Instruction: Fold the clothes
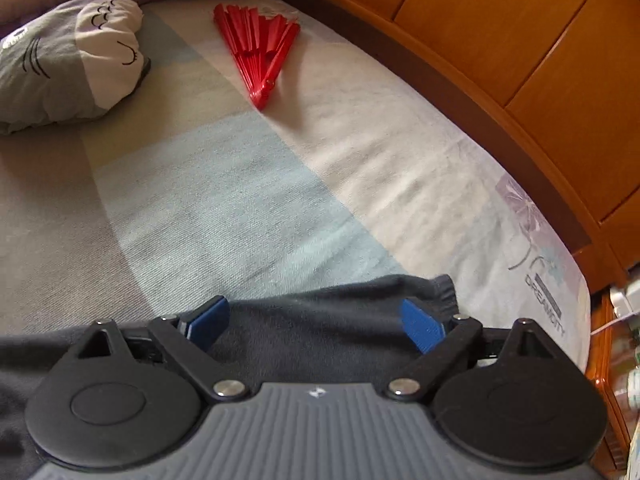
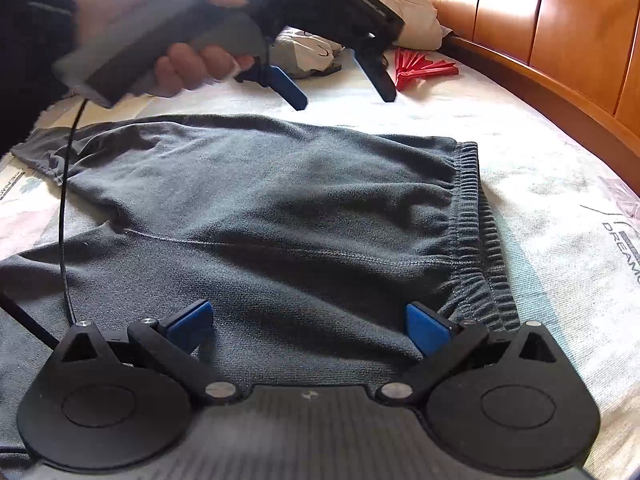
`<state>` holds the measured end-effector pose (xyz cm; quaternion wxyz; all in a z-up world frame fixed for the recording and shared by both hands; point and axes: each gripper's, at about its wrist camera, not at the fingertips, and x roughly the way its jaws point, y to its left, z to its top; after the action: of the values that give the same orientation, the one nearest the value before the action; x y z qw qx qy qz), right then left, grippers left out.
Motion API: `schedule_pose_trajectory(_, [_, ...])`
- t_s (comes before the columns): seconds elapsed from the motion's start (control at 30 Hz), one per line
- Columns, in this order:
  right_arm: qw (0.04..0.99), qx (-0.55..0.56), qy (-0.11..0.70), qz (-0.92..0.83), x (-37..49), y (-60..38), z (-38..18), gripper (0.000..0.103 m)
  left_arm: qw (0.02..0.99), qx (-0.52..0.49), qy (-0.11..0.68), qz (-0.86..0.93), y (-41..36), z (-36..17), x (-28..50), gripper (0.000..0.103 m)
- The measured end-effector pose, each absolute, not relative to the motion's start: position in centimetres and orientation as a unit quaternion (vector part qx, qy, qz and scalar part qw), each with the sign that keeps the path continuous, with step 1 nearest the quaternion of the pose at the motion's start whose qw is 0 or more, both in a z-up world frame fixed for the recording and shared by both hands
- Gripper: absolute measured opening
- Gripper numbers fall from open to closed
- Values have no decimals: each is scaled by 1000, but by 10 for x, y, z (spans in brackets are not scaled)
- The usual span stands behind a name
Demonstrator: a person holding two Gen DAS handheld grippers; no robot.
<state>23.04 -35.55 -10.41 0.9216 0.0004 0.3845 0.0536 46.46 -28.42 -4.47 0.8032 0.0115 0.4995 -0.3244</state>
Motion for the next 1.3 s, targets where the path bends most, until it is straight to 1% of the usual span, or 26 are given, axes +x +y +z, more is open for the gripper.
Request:
schedule_pose_trajectory(0.17, [924, 24, 379, 50, 226, -360, -92, 103, 788, 32, 515, -337, -239, -34, 428, 93])
schedule_pose_trajectory(0.33, [924, 18, 380, 41, 221, -361, -84, 103, 775, 12, 549, -313, -198, -67, 405, 93])
schedule_pose_trajectory(0.4, [919, 17, 392, 32, 220, -362, -86, 103, 780, -1, 546, -306, -184, -81, 400, 93])
schedule_pose_trajectory(0.43, [917, 18, 397, 29, 219, -362, -87, 103, 786, -6, 532, -314, -179, -81, 397, 93])
schedule_pose_trajectory(0.57, [915, 15, 403, 27, 208, -359, -85, 103, 791, -24, 535, -297, -172, -67, 397, 92])
schedule_pose_trajectory(0.7, [911, 10, 411, 35, 202, -352, -86, 103, 797, -36, 510, -322, -167, -48, 378, 93])
schedule_pose_trajectory(0.87, [904, -3, 425, 34, 197, -346, -98, 103, 791, -33, 539, -289, -153, -73, 356, 92])
schedule_pose_trajectory(0.93, [906, -15, 422, 36, 195, -344, -100, 103, 799, -47, 524, -292, -143, -68, 348, 92])
schedule_pose_trajectory(1.03, [906, -13, 423, 34, 195, -344, -101, 103, 802, -65, 521, -285, -133, -51, 336, 92])
schedule_pose_trajectory(1.13, [905, -13, 424, 29, 197, -343, -101, 103, 801, -60, 505, -315, -129, -37, 315, 92])
schedule_pose_trajectory(1.2, [906, -15, 422, 27, 196, -342, -102, 103, 790, -60, 513, -329, -126, -39, 302, 93])
schedule_pose_trajectory(1.3, [907, -15, 419, 28, 195, -343, -103, 103, 781, -66, 535, -316, -116, -58, 296, 93])
